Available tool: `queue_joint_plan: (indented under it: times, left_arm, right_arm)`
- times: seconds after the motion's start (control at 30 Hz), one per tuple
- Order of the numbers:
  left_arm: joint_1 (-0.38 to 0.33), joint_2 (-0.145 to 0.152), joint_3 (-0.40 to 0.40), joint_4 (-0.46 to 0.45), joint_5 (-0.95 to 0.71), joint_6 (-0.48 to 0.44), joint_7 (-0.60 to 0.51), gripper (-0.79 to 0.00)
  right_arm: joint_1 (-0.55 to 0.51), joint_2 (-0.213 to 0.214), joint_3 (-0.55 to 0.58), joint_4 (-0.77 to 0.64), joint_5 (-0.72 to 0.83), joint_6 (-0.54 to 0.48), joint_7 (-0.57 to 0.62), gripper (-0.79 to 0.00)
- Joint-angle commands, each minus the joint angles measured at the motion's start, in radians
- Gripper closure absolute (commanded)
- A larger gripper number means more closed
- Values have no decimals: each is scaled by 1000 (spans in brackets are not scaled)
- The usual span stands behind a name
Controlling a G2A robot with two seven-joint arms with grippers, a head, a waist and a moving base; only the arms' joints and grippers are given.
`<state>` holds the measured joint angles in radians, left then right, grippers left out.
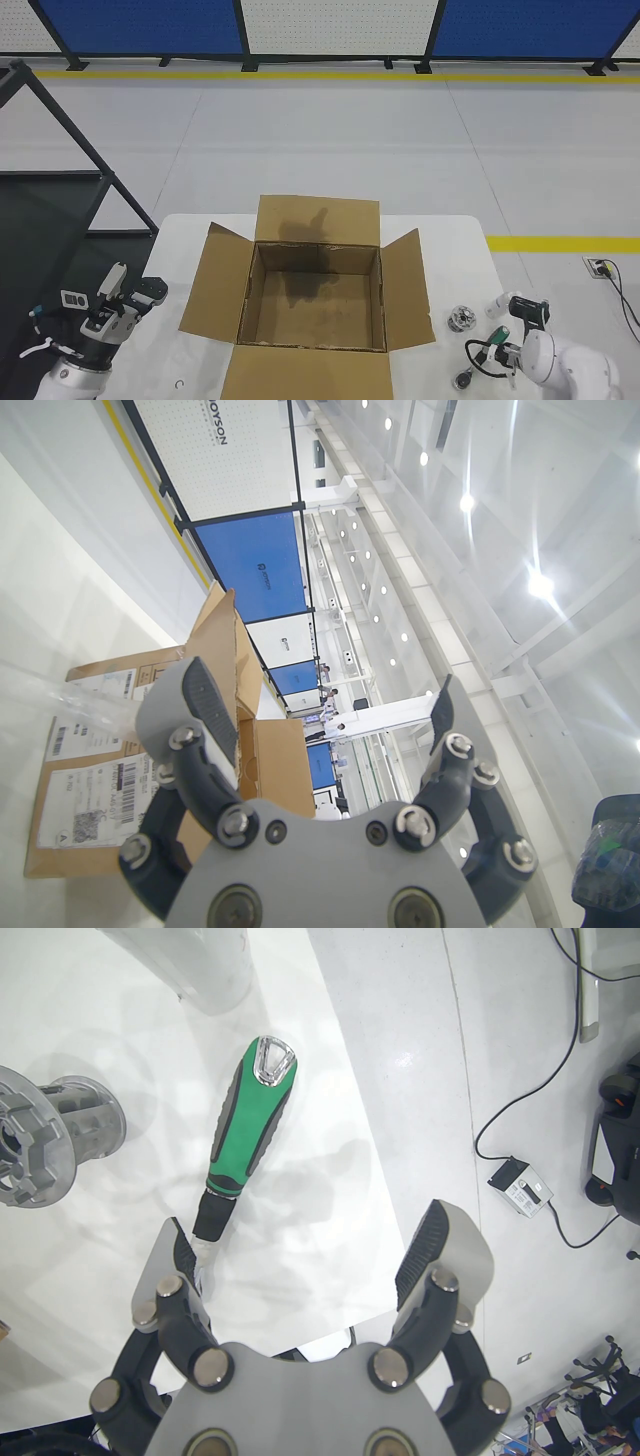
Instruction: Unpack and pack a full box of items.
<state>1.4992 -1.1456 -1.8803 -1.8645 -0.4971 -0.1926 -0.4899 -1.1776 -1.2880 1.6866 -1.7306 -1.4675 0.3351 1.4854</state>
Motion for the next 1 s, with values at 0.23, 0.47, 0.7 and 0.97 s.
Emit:
queue_joint_plan:
  times: [0.23,0.47,0.7,0.97]
  left_arm:
    - [0,0,0,0,0,0,0,-785]
    - [0,0,0,0,0,0,0,-785]
    - [0,0,0,0,0,0,0,-785]
    - [0,0,0,0,0,0,0,-785]
  right_arm:
    - [-23,-6,-12,-8,57,29,-29,-785]
    - [-13,-18,-9,15,83,28,-28,-690]
    - [20,-41,0,66,96,32,-32,-329]
    - [59,-69,15,126,91,28,-28,-311]
